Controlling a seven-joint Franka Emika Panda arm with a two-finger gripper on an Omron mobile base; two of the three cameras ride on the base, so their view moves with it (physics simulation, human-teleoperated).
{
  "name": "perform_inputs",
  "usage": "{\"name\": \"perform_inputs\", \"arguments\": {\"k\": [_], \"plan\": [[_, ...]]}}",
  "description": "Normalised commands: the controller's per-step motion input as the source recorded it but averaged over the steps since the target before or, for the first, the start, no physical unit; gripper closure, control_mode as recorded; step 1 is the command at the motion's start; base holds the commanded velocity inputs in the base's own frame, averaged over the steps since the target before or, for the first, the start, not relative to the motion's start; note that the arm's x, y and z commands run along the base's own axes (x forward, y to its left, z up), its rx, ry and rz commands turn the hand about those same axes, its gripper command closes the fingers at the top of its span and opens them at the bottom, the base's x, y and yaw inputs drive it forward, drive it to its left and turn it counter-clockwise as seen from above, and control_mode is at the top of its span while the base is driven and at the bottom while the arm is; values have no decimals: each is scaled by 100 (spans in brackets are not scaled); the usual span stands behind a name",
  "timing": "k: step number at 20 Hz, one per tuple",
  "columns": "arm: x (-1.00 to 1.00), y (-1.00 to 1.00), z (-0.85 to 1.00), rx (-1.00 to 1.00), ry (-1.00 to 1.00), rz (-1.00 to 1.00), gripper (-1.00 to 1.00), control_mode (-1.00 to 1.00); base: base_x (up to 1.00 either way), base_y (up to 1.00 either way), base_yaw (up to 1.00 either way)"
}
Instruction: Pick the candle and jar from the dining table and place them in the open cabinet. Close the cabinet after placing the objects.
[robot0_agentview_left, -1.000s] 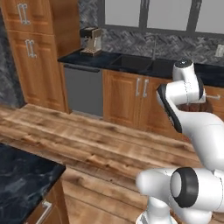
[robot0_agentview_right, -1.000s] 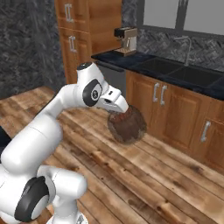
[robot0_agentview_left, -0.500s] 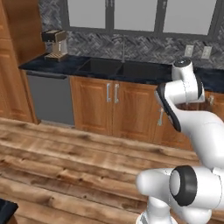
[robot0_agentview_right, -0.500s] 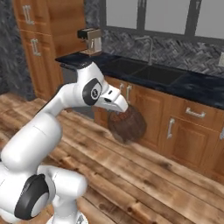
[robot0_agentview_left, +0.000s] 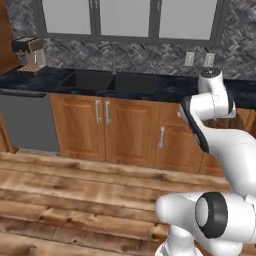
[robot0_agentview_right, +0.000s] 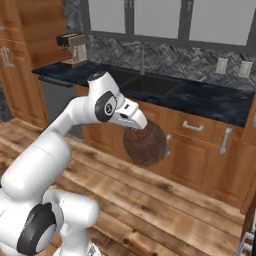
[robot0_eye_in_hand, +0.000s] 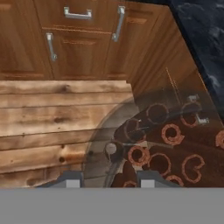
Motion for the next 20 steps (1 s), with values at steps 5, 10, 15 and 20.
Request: {"name": "perform_inputs", "arguments": {"k": [5,10,15,20], "plan": [[0,0,0,0,0,0,100,100,71,4,-32],[0,0,0,0,0,0,100,100,64,22,-38],[0,0,0,0,0,0,100,100,32,50,-41],[0,0,0,0,0,0,100,100,18,66,-48]]}}
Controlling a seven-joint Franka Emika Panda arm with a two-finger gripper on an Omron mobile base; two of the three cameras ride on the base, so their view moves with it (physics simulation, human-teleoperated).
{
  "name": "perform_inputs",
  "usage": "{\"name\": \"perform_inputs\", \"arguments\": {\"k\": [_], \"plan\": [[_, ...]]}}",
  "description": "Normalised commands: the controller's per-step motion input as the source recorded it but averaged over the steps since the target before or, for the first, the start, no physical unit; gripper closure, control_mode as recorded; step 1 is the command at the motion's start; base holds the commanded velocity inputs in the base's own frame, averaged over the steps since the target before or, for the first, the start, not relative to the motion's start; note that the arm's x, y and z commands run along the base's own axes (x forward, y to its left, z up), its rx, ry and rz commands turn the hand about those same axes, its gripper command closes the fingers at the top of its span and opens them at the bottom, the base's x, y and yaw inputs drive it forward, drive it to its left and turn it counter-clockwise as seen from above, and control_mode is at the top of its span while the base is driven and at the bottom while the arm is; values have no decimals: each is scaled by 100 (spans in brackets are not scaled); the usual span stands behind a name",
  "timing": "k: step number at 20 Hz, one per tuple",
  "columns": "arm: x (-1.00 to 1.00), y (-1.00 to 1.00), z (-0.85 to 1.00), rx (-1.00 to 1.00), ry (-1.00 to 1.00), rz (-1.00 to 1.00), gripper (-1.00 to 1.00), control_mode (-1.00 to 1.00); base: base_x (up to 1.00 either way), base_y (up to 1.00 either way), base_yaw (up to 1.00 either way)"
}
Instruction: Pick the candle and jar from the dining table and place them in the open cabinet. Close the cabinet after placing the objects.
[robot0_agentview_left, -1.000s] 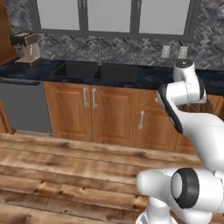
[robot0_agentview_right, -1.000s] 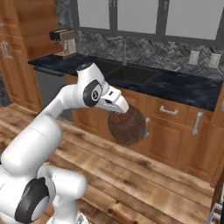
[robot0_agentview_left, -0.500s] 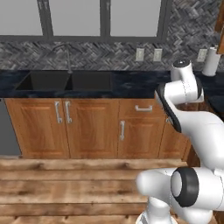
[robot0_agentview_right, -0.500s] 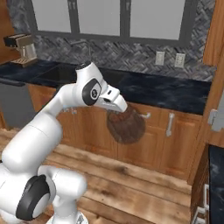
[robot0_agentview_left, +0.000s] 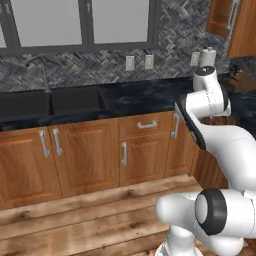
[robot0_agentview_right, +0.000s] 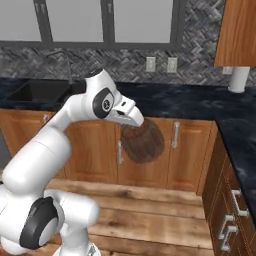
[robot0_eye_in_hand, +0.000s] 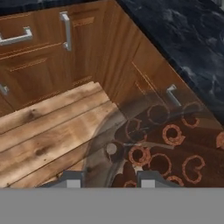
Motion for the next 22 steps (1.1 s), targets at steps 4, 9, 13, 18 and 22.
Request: {"name": "perform_inputs", "arguments": {"k": [4,9,13,18,22], "plan": [[0,0,0,0,0,0,100,100,56,51,-47],[0,0,0,0,0,0,100,100,81,5,-37],[0,0,0,0,0,0,100,100,67,-14,-31],[0,0,0,0,0,0,100,100,23,-50,-34],[0,0,0,0,0,0,100,100,0,-63,-31]]}}
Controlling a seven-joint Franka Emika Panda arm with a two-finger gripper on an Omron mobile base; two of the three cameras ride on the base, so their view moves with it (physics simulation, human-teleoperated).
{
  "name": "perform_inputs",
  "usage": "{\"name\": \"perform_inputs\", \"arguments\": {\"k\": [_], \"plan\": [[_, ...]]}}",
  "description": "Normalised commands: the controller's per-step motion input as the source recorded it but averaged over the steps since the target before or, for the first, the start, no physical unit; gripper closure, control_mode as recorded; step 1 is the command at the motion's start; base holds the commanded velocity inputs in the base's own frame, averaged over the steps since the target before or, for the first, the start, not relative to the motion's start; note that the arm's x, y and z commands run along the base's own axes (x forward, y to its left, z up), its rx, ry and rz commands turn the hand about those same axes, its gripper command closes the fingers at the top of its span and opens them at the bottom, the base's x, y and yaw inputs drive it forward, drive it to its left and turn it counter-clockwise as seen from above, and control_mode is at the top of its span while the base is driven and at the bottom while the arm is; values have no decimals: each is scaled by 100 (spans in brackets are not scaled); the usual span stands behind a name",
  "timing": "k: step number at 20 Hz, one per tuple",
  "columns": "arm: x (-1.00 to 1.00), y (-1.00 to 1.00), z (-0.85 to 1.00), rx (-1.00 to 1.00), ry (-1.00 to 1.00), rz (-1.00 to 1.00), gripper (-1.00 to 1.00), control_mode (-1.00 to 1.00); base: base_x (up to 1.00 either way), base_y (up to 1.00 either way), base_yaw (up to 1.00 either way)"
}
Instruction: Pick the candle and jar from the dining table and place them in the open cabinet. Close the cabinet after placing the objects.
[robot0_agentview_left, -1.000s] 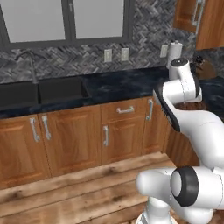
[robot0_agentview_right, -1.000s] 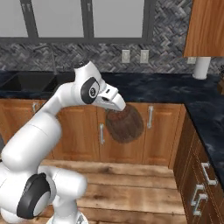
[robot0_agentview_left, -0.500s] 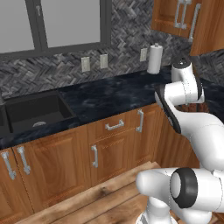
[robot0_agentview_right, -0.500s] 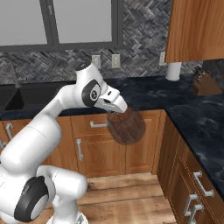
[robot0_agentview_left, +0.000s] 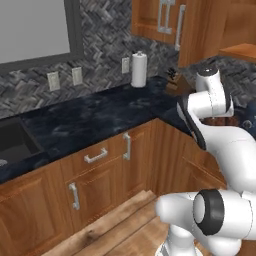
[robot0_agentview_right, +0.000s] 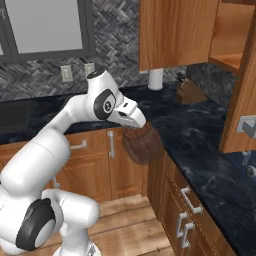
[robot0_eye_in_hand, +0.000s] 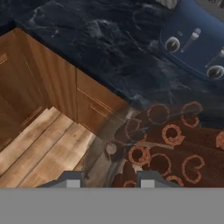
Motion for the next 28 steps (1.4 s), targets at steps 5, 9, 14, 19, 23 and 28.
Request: {"name": "perform_inputs", "arguments": {"k": [5,9,14,19,23,28], "plan": [[0,0,0,0,0,0,100,100,35,-22,-29],[0,0,0,0,0,0,100,100,40,-5,-27],[0,0,0,0,0,0,100,100,45,42,-39],[0,0,0,0,0,0,100,100,42,8,-31],[0,0,0,0,0,0,100,100,1,-36,-8],[0,0,0,0,0,0,100,100,15,-7,-27]]}}
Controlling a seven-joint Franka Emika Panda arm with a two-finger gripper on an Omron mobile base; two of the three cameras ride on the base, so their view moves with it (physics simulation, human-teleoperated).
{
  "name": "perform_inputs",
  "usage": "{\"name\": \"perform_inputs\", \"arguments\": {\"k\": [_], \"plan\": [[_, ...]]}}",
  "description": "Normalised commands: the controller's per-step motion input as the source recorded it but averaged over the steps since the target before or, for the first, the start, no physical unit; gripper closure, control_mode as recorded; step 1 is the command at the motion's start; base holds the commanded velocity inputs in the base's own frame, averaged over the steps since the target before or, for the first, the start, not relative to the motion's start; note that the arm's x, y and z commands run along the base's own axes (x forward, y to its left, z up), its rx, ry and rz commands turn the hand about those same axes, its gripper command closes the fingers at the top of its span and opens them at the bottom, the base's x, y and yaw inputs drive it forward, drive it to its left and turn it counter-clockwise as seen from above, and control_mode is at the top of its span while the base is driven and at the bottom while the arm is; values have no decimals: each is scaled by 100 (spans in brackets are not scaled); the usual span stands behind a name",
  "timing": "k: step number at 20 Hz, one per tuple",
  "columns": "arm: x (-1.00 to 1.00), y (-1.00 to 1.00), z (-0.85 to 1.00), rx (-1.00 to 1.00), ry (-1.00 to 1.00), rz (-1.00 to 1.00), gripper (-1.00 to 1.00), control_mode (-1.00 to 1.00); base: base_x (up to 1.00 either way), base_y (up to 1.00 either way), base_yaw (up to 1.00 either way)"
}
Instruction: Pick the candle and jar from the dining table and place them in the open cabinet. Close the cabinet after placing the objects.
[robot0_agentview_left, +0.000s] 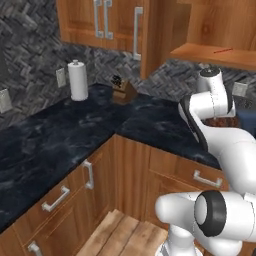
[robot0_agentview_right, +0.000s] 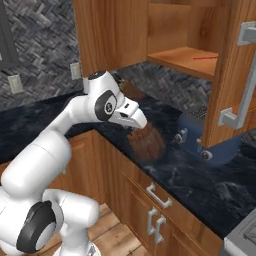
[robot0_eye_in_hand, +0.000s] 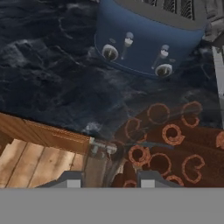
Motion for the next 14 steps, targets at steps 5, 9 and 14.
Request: {"name": "perform_inputs", "arguments": {"k": [5,9,14], "plan": [[0,0,0,0,0,0,100,100,14,-5,-42],[0,0,0,0,0,0,100,100,41,6,-54],[0,0,0,0,0,0,100,100,62,31,-42]]}}
